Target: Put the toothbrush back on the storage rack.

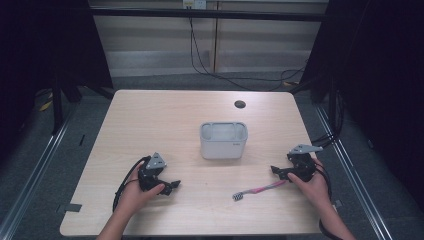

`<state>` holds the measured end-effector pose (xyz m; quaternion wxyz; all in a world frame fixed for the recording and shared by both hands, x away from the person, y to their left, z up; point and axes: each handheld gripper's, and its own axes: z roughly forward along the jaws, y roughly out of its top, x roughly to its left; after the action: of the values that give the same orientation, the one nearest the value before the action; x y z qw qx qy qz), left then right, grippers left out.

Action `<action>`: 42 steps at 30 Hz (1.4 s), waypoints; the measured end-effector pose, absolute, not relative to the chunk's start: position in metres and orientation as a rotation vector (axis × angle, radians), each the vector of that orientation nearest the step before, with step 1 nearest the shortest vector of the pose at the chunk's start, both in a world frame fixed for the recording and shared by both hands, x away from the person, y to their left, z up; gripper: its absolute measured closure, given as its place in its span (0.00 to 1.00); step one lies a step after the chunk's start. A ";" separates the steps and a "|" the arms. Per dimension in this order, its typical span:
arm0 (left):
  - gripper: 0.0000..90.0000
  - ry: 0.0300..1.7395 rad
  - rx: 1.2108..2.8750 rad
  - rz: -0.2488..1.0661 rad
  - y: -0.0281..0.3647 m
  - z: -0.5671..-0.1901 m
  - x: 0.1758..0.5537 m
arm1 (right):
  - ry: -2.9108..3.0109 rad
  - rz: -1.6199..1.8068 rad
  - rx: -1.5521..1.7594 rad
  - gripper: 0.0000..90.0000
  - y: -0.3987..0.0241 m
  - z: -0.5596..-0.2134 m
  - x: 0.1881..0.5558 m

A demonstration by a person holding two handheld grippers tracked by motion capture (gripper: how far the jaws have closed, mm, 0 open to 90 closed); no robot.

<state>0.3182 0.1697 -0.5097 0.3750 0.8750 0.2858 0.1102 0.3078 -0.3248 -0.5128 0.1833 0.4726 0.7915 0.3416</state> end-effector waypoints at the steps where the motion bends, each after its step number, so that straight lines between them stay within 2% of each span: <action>1: 0.12 0.732 2.240 0.281 0.170 -0.510 0.318 | 2.250 0.959 1.328 0.15 -0.326 -0.512 0.309; 6: 0.12 0.732 2.239 0.281 0.170 -0.510 0.318 | 2.312 1.073 1.352 0.17 -0.334 -0.495 0.313; 9: 0.12 0.733 2.239 0.281 0.170 -0.510 0.318 | 2.384 1.041 1.195 0.17 -0.334 -0.474 0.312; 12: 0.11 0.732 2.240 0.282 0.170 -0.510 0.318 | 2.522 1.013 1.036 0.23 -0.324 -0.457 0.310; 14: 0.11 0.732 2.240 0.282 0.170 -0.510 0.318 | 2.653 0.961 0.870 0.33 -0.307 -0.446 0.306; 17: 0.11 0.732 2.239 0.282 0.170 -0.510 0.318 | 2.739 0.883 0.784 0.38 -0.294 -0.443 0.302; 23: 0.11 0.732 2.240 0.282 0.170 -0.510 0.318 | 2.922 0.674 0.557 0.41 -0.265 -0.443 0.297; 42: 0.12 0.732 2.241 0.282 0.170 -0.510 0.318 | 3.058 0.582 0.376 0.53 -0.237 -0.453 0.289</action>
<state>0.3181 0.1697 -0.5097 0.3744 0.8752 0.2859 0.1100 0.2890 -0.2366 -0.4532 0.0032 0.1199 0.9753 0.1857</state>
